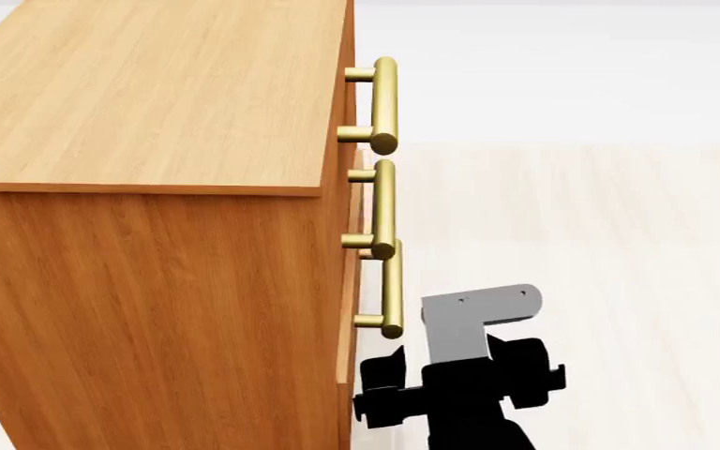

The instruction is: Put the bowl in the bottom drawer of the cabinet and close it.

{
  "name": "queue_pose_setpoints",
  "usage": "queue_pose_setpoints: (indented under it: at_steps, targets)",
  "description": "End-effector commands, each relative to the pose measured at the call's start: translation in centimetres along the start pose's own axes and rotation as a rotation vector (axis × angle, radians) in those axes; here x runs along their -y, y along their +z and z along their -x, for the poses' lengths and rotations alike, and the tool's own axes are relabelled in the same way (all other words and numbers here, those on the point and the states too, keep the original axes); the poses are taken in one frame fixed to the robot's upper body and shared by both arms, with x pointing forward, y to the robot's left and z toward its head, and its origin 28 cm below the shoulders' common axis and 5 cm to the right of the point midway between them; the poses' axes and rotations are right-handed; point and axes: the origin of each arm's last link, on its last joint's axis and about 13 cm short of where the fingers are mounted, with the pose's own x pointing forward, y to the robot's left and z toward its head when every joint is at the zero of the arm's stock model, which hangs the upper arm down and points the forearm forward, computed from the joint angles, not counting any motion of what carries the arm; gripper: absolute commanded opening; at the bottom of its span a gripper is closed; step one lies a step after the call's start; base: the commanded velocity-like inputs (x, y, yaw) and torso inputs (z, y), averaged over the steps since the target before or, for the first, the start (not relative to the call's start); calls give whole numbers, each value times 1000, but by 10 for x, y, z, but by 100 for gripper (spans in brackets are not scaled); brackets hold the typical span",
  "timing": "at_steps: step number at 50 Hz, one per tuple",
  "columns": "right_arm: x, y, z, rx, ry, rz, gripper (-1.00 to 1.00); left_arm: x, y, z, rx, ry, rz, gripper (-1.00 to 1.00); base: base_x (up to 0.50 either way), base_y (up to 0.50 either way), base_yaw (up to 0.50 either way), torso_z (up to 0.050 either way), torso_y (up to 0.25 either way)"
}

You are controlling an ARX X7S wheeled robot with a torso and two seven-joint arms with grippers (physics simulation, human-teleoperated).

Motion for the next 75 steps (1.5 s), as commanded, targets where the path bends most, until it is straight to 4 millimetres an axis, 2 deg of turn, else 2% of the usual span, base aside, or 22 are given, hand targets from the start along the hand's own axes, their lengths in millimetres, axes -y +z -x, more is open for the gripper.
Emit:
queue_pose_setpoints:
  at_steps: [1,20,24,28,29,35,45,59,75]
  targets:
    - [-7,0,-6,-7,18,4,100,0,2,0,1,1,1,100,0,0,0,0,0]
    - [-12,-2,-7,-4,99,21,100,0,-1,0,2,2,2,100,0,0,0,0,0]
    - [-12,-1,-4,-11,168,10,100,0,-2,0,2,3,1,100,0,0,0,0,0]
    - [-11,-2,-4,2,159,29,100,0,-1,0,2,3,0,100,0,0,0,0,0]
    - [-12,-1,-2,-13,211,10,100,0,-1,0,2,3,-1,100,0,0,0,0,0]
    - [-9,-4,-2,0,158,24,100,0,-2,0,2,3,-1,100,0,0,0,0,0]
    - [10,-7,8,23,10,32,100,-1,-1,0,-1,11,-2,100,0,0,0,0,0]
    - [38,-9,17,36,-106,8,100,0,1,2,-2,14,-13,100,0,0,0,0,0]
    - [61,-2,48,91,-232,0,100,1,8,2,-3,14,-38,100,0,0,0,0,0]
